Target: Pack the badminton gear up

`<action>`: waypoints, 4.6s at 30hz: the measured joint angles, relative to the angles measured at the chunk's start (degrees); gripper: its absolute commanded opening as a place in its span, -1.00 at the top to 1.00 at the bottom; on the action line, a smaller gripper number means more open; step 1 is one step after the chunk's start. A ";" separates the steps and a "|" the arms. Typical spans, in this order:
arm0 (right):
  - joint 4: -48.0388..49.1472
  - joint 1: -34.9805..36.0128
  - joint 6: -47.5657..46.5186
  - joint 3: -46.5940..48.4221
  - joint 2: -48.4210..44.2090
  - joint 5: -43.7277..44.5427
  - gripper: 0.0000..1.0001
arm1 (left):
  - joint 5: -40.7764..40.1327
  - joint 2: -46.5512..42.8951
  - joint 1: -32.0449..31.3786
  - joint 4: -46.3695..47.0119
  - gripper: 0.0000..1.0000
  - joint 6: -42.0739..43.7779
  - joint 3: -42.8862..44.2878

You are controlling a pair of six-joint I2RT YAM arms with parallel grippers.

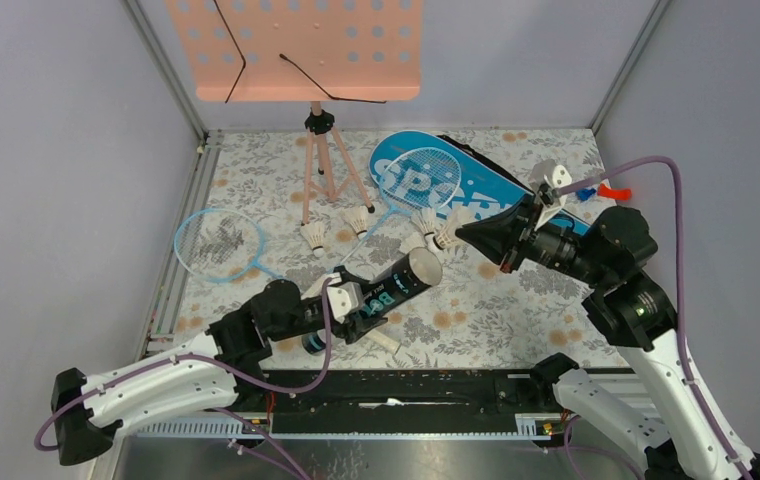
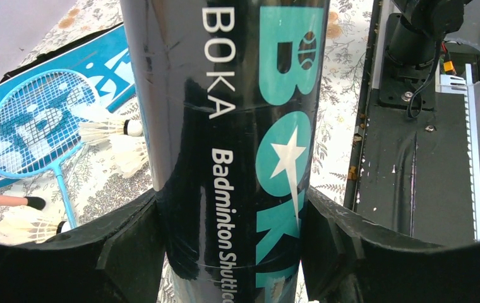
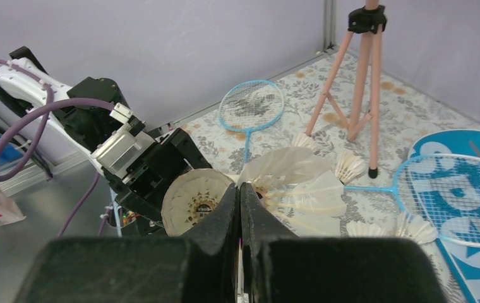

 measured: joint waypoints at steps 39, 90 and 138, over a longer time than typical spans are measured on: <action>9.90 7.34 17.38 -10.36 2.10 -6.34 1.00 | 1.09 -0.37 0.07 -0.83 0.66 0.37 0.15; -16.55 23.41 5.33 6.45 1.07 13.49 -0.99 | 7.23 -5.97 0.11 -1.09 0.68 5.22 -2.69; -39.23 18.03 26.49 42.42 86.20 70.90 -0.13 | -44.17 -17.55 0.00 -9.42 0.73 -20.28 -0.09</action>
